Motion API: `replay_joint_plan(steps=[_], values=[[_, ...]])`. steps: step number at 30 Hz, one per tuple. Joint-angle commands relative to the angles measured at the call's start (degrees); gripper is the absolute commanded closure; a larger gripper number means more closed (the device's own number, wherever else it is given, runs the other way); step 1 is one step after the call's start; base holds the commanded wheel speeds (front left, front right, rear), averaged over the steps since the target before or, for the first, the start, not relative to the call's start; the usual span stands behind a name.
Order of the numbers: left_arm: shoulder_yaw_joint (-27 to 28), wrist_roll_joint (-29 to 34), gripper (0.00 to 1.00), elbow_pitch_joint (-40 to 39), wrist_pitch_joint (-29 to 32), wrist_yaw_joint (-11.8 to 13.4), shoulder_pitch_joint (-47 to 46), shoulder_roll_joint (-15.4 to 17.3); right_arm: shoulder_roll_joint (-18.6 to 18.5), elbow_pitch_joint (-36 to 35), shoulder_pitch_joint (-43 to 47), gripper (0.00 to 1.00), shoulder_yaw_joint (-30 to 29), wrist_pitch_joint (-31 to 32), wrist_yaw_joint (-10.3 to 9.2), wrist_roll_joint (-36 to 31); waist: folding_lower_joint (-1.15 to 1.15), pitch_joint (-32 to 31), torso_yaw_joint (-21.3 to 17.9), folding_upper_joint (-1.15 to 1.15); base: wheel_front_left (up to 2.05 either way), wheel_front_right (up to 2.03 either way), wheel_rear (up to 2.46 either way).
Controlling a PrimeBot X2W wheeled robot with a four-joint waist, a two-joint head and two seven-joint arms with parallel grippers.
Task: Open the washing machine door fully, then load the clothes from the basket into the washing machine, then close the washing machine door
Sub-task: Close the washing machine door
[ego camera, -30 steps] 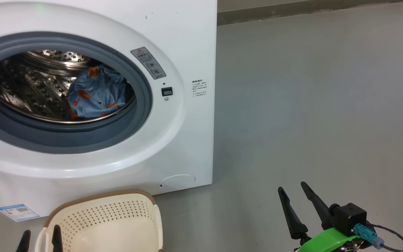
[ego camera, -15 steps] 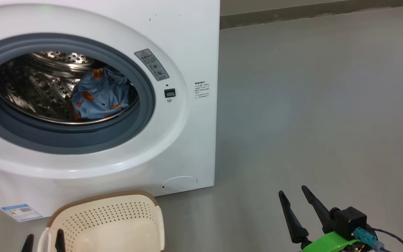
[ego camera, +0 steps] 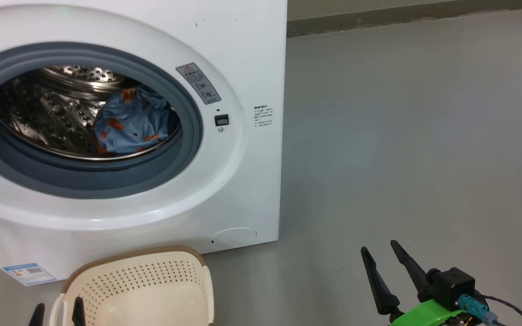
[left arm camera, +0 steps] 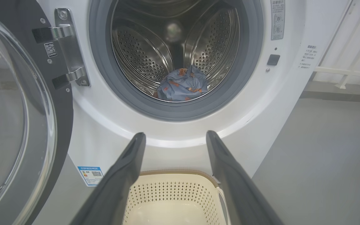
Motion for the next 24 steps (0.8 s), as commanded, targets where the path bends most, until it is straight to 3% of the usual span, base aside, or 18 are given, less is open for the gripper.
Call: replay_joint_plan(steps=[1, 17, 24], values=[[2.0, -0.4, 0.00, -1.1, -0.4, 0.2, -0.8, 0.3, 0.1, -1.3, -0.4, 0.00, 1.2, -0.3, 0.09, -0.2, 0.00, 0.0, 0.0, 0.00, 0.00, 0.00, 0.00], [2.5, 0.2, 0.00, -1.0, -0.4, 0.3, -1.0, 0.3, 0.1, -1.0, -0.4, 0.00, 1.3, -0.3, 0.09, 0.4, 0.00, -0.1, -0.2, 0.00, -0.02, 0.02, 0.00], [2.8, 0.4, 0.00, -0.6, -0.4, 0.2, -1.2, 0.3, 0.1, -0.8, -0.3, 0.00, 1.2, -0.3, 0.09, 0.4, 0.00, -0.1, -0.4, 0.00, -0.80, 0.80, 0.00]])
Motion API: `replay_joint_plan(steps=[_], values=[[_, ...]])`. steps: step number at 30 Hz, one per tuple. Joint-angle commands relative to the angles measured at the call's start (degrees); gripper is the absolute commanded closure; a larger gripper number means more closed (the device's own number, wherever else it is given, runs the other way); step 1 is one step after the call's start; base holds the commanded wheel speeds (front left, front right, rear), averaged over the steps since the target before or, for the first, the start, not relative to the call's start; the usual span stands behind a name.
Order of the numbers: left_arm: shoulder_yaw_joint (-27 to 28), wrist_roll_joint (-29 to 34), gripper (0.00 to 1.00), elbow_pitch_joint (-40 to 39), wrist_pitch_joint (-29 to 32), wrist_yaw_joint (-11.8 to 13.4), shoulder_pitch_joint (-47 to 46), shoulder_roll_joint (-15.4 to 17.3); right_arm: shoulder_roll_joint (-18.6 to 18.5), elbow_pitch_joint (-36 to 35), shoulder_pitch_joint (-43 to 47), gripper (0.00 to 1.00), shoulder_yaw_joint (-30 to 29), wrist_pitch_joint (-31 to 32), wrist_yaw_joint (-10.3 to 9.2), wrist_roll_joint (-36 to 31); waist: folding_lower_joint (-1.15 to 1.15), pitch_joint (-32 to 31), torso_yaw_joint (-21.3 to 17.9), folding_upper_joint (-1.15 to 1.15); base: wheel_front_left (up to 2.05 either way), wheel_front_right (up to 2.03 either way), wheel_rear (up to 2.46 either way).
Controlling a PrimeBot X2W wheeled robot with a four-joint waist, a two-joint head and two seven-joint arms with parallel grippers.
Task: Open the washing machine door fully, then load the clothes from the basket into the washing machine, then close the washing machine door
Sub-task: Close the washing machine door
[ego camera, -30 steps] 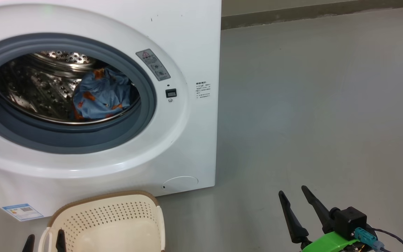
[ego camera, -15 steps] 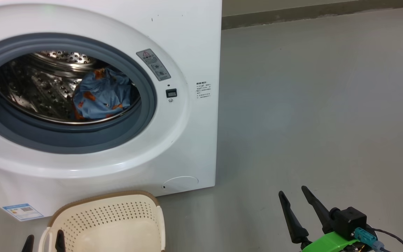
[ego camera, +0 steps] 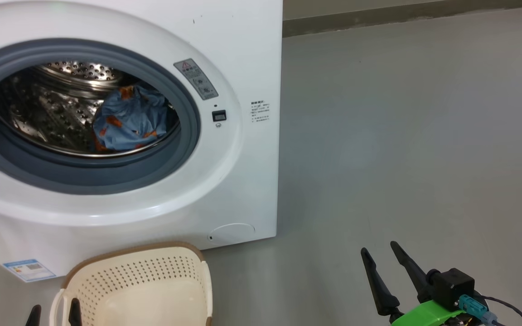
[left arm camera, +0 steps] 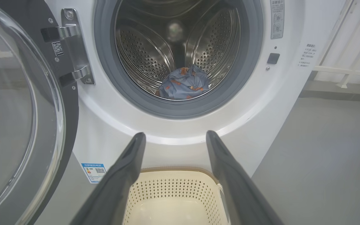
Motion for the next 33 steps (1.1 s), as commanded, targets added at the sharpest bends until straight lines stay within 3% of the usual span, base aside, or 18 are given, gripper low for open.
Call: replay_joint_plan(steps=[1, 17, 33], values=[[2.1, 0.3, 0.00, -1.0, -0.4, 0.2, -1.2, 0.3, 0.1, -1.1, -0.3, 0.00, 1.2, -0.3, 0.09, 0.3, 0.00, 0.0, 0.0, 0.00, -1.35, 1.35, 0.00], [2.2, 0.5, 0.00, -1.3, -0.4, 0.1, -1.7, 0.3, 0.1, -0.9, -0.3, 0.00, 1.2, -0.3, 0.09, 0.3, 0.00, 0.0, 0.4, 0.00, -1.62, 1.62, 0.00], [1.4, -0.2, 0.00, -1.3, -0.4, -0.3, -1.9, 0.3, 0.1, -1.1, -0.3, 0.00, 1.0, -0.3, 0.09, 0.2, 0.00, -0.1, 0.9, 0.00, -0.13, 0.13, 0.00]])
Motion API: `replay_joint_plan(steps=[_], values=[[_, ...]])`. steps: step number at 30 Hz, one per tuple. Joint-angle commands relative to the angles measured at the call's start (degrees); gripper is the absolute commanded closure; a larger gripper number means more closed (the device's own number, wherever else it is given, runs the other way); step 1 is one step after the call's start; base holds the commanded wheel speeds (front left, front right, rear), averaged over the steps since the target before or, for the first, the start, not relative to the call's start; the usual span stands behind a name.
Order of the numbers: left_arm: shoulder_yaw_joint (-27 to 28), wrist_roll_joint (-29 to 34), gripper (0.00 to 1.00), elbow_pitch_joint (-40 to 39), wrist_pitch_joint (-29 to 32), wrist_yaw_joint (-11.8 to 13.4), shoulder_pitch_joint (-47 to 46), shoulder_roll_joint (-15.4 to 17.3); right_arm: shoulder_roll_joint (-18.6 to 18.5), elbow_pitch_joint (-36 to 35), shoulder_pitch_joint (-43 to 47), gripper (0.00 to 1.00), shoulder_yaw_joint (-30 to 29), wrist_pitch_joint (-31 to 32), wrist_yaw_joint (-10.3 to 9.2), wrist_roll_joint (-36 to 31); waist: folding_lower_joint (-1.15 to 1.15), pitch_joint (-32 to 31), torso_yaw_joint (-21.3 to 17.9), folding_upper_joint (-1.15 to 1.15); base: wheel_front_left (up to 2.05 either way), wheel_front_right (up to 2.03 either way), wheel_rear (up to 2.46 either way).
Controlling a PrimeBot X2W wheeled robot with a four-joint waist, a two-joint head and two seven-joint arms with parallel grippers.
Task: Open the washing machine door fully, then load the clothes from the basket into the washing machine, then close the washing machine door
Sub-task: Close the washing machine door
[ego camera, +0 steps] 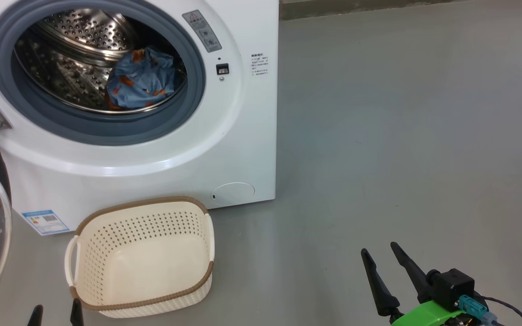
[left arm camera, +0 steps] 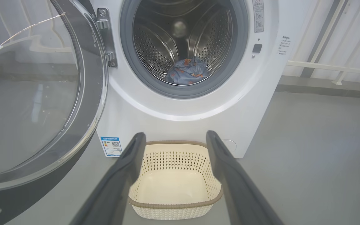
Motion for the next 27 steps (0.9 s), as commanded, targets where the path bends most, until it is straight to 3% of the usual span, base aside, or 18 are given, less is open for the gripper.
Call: replay_joint_plan(steps=[1, 14, 27], values=[[1.6, -0.1, 0.00, -1.4, -0.4, -0.2, -1.9, 0.3, 0.1, -1.4, -0.3, 0.00, 1.1, -0.3, 0.09, 0.2, 0.00, 0.0, 0.1, 0.00, 0.00, 0.00, 0.00], [1.8, -0.5, 0.00, -1.2, -0.4, -0.2, -2.0, 0.3, 0.1, -1.5, -0.1, 0.00, 0.5, -0.3, 0.09, 0.0, 0.00, -0.1, 2.6, 0.00, 0.00, 0.00, 0.00], [2.5, -1.6, 0.00, -0.6, -0.4, 0.3, -1.3, 0.3, 0.1, -1.8, 0.5, 0.00, -0.3, -0.3, 0.09, -0.3, 0.00, -0.9, 10.7, 0.00, 0.00, 0.00, 0.00]])
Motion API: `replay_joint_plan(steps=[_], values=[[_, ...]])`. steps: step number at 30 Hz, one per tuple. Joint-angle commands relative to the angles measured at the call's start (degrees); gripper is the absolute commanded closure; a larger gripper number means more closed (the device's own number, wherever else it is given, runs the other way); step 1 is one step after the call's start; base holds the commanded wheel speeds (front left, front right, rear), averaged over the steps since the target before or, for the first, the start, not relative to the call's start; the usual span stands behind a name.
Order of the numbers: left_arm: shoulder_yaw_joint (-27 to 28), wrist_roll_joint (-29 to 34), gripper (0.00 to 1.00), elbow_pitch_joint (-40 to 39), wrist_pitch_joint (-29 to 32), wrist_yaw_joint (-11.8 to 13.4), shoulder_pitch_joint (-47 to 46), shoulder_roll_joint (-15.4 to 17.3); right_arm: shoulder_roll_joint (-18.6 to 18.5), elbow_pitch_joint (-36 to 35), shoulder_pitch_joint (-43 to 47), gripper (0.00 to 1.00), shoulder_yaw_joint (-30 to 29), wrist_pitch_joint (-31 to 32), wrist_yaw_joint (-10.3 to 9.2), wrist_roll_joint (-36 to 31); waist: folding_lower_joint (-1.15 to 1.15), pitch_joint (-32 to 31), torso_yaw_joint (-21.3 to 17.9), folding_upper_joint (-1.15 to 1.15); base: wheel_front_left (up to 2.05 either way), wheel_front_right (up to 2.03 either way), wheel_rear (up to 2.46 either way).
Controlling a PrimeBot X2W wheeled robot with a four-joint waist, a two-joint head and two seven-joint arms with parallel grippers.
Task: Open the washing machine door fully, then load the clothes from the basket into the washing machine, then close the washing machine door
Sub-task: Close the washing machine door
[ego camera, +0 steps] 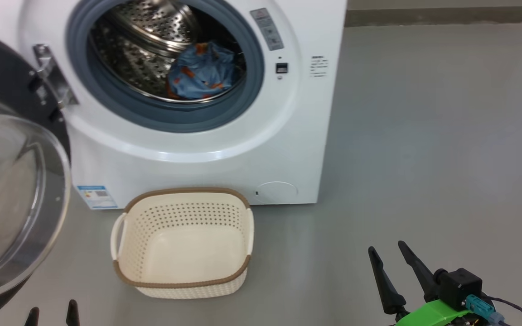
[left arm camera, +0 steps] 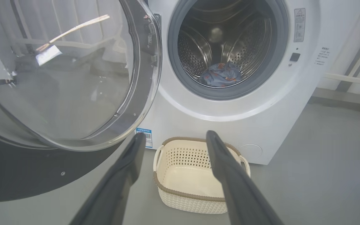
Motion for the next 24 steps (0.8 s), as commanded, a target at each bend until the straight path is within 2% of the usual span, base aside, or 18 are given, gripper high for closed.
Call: replay_joint_plan(steps=[1, 24], values=[[2.1, -0.6, 0.00, -0.9, -0.4, 0.2, -1.2, 0.3, 0.1, -1.5, 0.3, 0.00, 1.3, -0.3, 0.09, -0.3, 0.00, -0.3, 2.8, 0.00, 0.00, 0.00, 0.00], [4.0, -2.7, 0.00, 3.2, -0.4, 1.1, -1.0, 0.3, 0.1, -1.1, 0.6, 0.00, 2.0, -0.3, 0.09, -0.6, 0.00, -1.5, 16.7, 0.00, 0.00, 0.00, 0.00]])
